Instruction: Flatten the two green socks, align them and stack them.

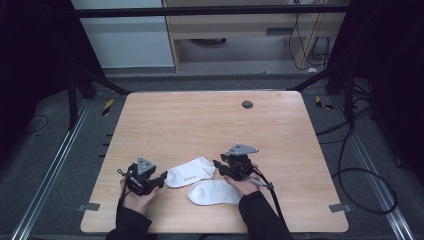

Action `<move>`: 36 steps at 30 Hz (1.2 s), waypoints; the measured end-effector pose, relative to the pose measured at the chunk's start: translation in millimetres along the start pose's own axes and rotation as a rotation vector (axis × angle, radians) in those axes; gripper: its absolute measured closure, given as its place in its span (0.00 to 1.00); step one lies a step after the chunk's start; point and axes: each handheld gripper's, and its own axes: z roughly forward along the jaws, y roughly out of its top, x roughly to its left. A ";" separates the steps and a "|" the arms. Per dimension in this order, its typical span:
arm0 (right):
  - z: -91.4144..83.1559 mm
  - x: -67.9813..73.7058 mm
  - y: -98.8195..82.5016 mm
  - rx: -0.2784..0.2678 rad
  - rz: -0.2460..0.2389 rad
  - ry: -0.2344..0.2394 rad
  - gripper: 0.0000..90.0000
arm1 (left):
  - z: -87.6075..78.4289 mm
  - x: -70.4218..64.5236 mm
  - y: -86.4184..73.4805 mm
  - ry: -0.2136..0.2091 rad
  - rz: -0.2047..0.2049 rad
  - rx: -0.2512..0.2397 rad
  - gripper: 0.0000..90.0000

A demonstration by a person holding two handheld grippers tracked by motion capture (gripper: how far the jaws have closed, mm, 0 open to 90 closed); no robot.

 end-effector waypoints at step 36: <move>34.1 7.3 -9.8 0.164 0.006 -0.010 0.97 | 14.9 -12.7 0.9 -0.047 -0.003 0.118 0.98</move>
